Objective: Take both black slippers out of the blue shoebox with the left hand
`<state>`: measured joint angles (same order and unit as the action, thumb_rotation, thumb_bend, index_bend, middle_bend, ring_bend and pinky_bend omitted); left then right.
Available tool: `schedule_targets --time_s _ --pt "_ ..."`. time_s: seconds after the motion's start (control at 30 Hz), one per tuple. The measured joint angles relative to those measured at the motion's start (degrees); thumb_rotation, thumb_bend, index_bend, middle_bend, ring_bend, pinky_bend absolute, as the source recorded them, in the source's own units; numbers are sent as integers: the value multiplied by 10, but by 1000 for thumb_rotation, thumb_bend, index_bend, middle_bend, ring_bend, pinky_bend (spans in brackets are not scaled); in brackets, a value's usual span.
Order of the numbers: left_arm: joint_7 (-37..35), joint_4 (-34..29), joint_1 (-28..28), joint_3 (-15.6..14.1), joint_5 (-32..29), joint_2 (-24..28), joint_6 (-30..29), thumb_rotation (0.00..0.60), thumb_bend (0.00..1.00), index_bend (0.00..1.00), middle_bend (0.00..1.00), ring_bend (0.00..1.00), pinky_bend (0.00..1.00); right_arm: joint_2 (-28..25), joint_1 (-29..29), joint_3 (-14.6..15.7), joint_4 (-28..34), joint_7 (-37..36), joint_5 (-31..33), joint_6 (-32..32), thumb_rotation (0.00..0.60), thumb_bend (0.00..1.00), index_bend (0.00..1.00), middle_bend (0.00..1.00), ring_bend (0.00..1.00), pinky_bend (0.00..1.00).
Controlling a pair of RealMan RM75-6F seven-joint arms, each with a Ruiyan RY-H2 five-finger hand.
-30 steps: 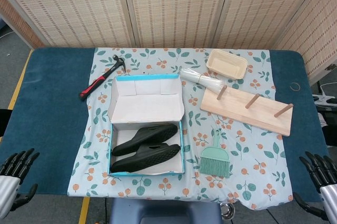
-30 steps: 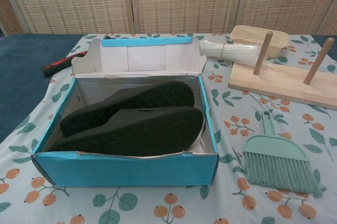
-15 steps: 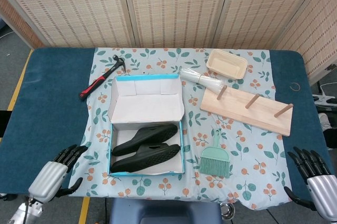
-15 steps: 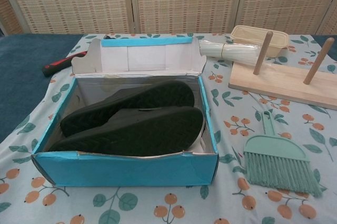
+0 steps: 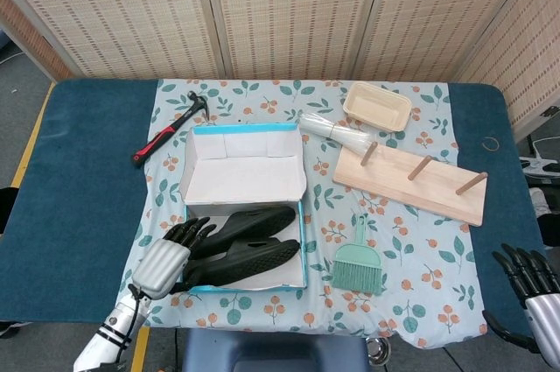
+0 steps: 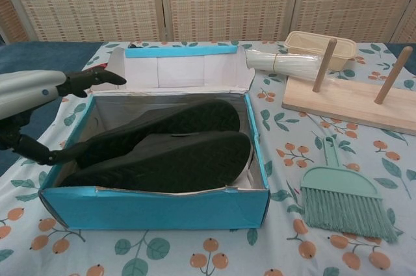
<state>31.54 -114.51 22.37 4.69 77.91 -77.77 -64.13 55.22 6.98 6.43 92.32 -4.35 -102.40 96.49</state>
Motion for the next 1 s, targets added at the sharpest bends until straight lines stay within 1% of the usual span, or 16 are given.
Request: schedule_targets --time_s 0.07,0.17,0.27,0.37,0.53,0.6,0.77,0.83,1.0 --pt "3 0 5 4 -7 -4 -1 600 426 0 19 14 212 0 0 0 0 -1 1 0 471 216 0 0 0 0" --pt "8 4 10 8 -18 -9 1 600 430 0 26 47 271 -1 1 0 0 -3 3 0 472 217 0 0 0 0" --pt "34 23 21 13 -34 -21 7 600 430 0 50 64 293 -3 1 -2 0 -9 8 3 472 217 0 0 0 0" --pt "59 37 35 20 -74 -35 14 600 428 0 63 75 304 -3 -1 -4 0 -12 12 -3 471 217 0 0 0 0" --pt "119 53 64 28 -158 -55 20 600 428 0 84 79 318 -4 -5 -5 1 -13 15 -12 472 217 0 0 0 0" --pt "129 59 76 29 -179 -62 20 600 428 0 89 80 332 -4 -5 -5 2 -13 15 -10 472 217 0 0 0 0" --pt "132 64 92 30 -208 -70 21 600 427 0 101 93 353 -4 -6 -6 3 -10 18 -13 471 217 0 0 0 0" --pt "133 62 99 30 -223 -72 22 600 429 4 112 113 367 -4 -6 -7 5 -9 20 -15 471 217 0 0 0 0" --pt "136 59 116 31 -248 -80 20 600 432 41 190 217 414 -4 -7 -7 5 -9 21 -17 470 217 0 0 0 0"
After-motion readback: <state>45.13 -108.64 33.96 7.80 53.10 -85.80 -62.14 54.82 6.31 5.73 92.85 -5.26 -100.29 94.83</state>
